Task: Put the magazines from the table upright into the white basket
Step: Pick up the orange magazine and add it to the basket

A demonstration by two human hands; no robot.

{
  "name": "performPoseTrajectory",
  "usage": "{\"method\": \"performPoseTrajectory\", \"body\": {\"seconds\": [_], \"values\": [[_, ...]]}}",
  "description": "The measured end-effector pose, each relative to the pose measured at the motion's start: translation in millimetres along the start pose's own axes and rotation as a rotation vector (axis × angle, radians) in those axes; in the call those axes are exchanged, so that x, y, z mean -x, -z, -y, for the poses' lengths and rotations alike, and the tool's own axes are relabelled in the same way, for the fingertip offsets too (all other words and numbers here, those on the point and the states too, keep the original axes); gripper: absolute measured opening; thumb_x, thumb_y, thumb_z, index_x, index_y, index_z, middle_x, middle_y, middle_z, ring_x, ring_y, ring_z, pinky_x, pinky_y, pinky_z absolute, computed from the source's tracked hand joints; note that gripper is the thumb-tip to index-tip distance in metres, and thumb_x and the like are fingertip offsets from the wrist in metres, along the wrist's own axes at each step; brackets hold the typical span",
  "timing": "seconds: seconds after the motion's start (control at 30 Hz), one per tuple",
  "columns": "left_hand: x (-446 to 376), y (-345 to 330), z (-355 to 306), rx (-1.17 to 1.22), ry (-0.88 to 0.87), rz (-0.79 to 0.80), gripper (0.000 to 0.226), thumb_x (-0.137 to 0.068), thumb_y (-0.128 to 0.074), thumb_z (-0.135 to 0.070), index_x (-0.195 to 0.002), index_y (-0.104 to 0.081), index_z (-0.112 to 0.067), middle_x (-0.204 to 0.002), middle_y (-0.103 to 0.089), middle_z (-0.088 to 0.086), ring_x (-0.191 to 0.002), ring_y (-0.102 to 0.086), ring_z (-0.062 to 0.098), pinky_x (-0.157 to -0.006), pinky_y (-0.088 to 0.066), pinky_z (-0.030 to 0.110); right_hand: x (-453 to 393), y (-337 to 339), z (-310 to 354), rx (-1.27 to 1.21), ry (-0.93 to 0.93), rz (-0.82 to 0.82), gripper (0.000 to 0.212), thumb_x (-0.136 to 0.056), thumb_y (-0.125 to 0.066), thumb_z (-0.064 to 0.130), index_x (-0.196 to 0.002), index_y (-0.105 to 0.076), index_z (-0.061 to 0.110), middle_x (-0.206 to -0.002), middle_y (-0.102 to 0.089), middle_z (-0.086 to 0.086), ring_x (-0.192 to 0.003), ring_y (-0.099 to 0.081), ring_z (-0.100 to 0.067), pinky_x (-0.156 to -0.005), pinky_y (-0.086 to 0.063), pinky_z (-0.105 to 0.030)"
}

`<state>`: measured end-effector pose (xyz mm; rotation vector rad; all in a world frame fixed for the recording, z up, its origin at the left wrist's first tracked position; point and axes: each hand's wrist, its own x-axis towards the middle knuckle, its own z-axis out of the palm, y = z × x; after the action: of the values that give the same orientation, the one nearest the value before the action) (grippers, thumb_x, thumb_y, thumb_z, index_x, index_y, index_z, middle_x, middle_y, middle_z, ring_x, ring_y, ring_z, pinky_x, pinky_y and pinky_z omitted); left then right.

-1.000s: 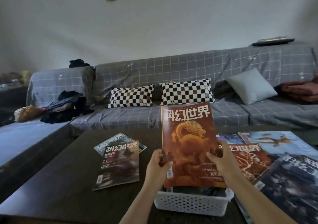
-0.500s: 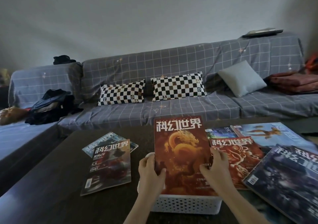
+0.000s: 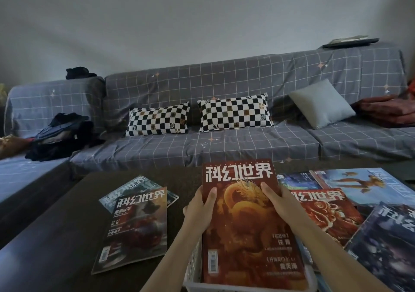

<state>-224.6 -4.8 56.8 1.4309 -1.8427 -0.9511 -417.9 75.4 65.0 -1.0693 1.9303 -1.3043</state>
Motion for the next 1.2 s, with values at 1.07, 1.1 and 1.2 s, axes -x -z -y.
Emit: {"method": "performPoseTrajectory", "body": {"seconds": [1.07,1.1,1.2], "values": [[27,35,-15,0.683,-0.235,0.125,0.062,-0.082,-0.054,-0.053,-0.138,-0.040,-0.031,-0.122,-0.063,0.001,-0.104,-0.067,0.013,-0.081,-0.057,0.028,48,12,19,-0.511,0.276,0.129,0.051,-0.056,-0.072,0.053,-0.104,-0.057,0.041,-0.101,-0.070,0.009,-0.093,-0.068,-0.009,-0.068,-0.054,-0.021],[27,33,-14,0.692,-0.218,0.117,0.057,-0.082,-0.054,-0.052,-0.133,-0.045,-0.028,-0.118,-0.066,0.004,-0.101,-0.068,0.016,-0.081,-0.057,0.031,49,9,18,-0.547,0.281,0.108,0.051,-0.057,-0.073,0.050,-0.104,-0.057,0.040,-0.101,-0.070,0.008,-0.093,-0.068,-0.011,-0.067,-0.055,-0.022],[25,35,-15,0.753,-0.205,0.103,0.051,-0.082,-0.057,-0.054,-0.126,-0.050,-0.029,-0.113,-0.069,0.006,-0.100,-0.069,0.022,-0.082,-0.058,0.038,48,3,19,-0.628,0.319,0.065,0.051,-0.058,-0.076,0.045,-0.105,-0.059,0.040,-0.105,-0.070,0.004,-0.096,-0.068,-0.015,-0.075,-0.056,-0.033]]}}
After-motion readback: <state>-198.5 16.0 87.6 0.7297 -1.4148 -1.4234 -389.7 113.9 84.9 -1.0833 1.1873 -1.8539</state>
